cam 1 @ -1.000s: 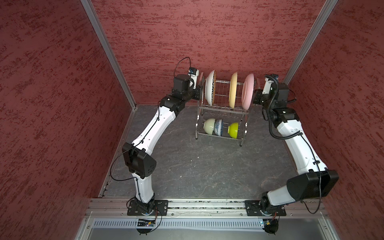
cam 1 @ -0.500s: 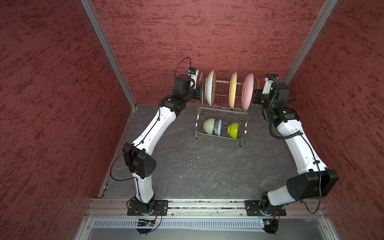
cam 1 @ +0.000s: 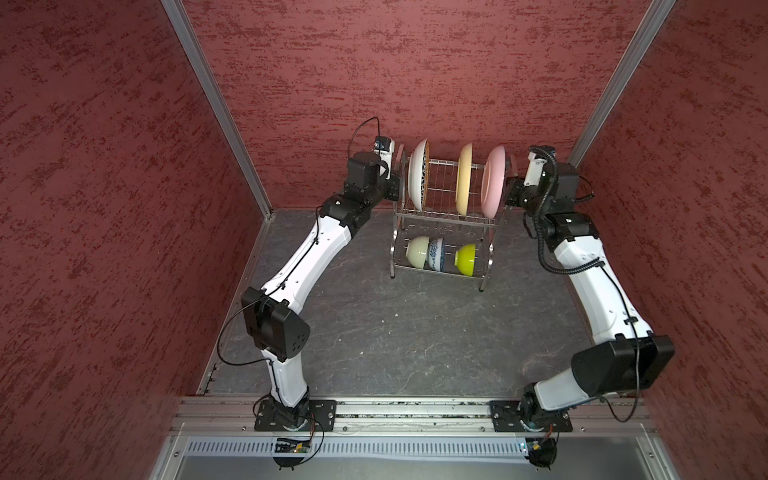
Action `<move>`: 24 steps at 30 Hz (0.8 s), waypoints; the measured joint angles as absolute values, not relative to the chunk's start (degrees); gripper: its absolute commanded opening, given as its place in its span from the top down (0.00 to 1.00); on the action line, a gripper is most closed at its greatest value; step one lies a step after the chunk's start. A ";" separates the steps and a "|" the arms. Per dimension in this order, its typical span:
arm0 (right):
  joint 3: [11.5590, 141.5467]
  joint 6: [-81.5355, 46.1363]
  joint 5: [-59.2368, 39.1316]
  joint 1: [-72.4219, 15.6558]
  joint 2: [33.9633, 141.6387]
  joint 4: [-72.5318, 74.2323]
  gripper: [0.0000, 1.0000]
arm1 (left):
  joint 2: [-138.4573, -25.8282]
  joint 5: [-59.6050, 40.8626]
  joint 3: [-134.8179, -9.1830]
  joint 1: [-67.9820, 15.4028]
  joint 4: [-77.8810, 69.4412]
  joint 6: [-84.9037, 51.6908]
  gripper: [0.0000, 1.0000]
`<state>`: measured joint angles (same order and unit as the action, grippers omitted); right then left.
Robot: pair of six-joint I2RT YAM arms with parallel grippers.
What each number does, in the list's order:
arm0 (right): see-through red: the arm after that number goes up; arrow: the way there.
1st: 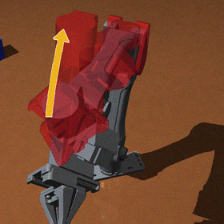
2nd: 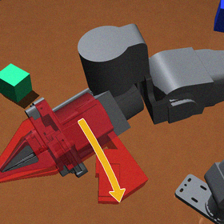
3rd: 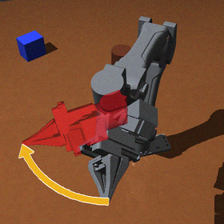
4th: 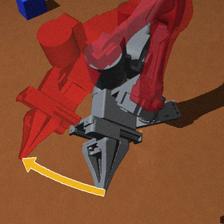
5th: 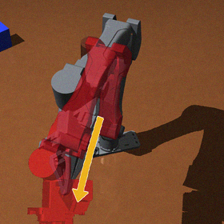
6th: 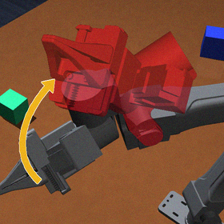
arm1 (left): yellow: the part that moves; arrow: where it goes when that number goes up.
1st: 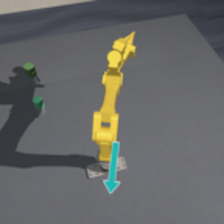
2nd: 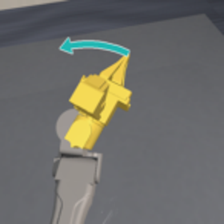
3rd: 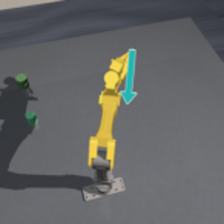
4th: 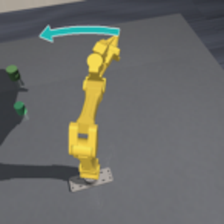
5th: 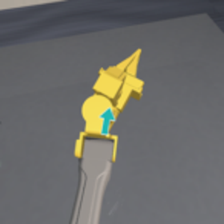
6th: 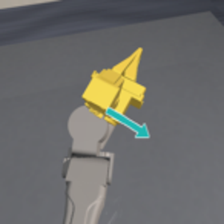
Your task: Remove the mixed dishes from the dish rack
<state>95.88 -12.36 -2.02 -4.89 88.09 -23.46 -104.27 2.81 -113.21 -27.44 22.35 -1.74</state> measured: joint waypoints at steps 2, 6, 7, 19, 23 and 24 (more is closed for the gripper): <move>96.29 -12.34 -2.79 -4.89 88.64 -23.38 1.00 | -103.85 3.31 -112.77 -27.38 22.50 -1.74 0.93; 96.90 -12.40 -3.95 -4.89 89.19 -23.40 1.00 | -103.18 3.88 -112.07 -27.33 22.52 -1.72 0.94; 97.03 -12.43 -4.19 -4.89 89.30 -23.42 1.00 | -102.96 4.03 -111.74 -27.33 22.44 -1.74 0.94; 98.63 -13.13 -6.48 -5.43 91.26 -22.90 1.00 | -95.50 4.38 -107.07 -27.44 21.71 -1.19 0.94; 99.07 -13.54 -6.46 -6.22 92.27 -21.87 1.00 | -94.06 4.58 -105.56 -27.40 21.39 -1.19 0.93; 99.07 -13.69 -6.44 -6.39 92.38 -21.65 1.00 | -94.06 4.60 -105.38 -27.38 21.37 -1.19 0.91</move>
<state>99.07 -13.69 -6.44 -6.39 92.38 -21.65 -94.06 4.60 -105.38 -27.38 21.37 -1.19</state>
